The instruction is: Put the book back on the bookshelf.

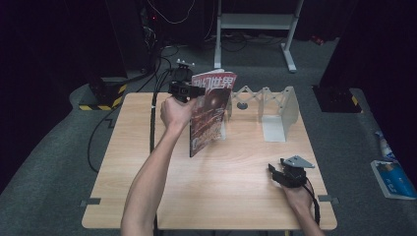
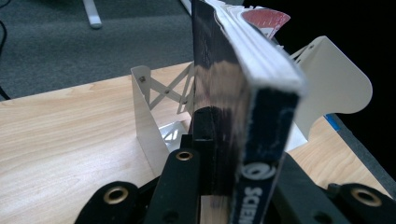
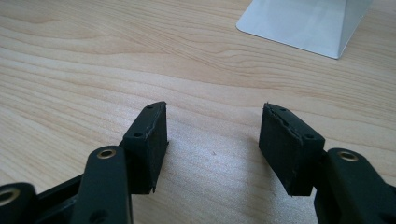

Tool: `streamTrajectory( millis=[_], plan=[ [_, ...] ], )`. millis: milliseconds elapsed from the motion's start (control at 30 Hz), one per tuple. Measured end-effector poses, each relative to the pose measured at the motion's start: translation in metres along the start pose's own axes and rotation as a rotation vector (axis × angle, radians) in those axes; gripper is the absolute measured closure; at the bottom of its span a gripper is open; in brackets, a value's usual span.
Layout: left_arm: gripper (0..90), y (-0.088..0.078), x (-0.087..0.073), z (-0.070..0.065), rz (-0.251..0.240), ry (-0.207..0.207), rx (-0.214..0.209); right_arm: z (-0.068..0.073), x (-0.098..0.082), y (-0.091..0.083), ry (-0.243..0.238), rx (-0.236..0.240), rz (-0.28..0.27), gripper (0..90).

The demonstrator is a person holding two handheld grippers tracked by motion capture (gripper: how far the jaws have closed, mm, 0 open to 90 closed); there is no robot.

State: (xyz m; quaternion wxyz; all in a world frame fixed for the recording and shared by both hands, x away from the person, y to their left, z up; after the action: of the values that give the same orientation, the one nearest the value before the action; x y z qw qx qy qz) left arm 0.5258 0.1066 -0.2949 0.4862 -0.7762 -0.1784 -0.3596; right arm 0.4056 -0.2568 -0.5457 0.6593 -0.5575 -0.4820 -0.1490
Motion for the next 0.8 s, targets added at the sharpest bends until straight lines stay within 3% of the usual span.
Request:
streamTrajectory(
  millis=[800],
  plan=[
    [83.3, 0.023, 0.007, 0.012, -0.055, -0.066, 0.025, 0.0, 0.0, 0.0, 0.001, 0.002, 0.002, 41.4]
  ],
)
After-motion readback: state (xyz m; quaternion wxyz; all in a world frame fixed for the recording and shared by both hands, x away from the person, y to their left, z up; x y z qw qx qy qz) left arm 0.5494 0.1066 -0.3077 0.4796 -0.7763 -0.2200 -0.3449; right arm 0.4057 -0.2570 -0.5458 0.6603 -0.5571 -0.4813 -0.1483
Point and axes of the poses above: each handheld gripper's, and its own axes: y roughly forward along the jaws, x roughly out of its top, z roughly to its left, the point moved 2 cm from there along y, roughly forward along the jaws, and after that the axes turned 4 degrees about -y, right-handed, at the moved point
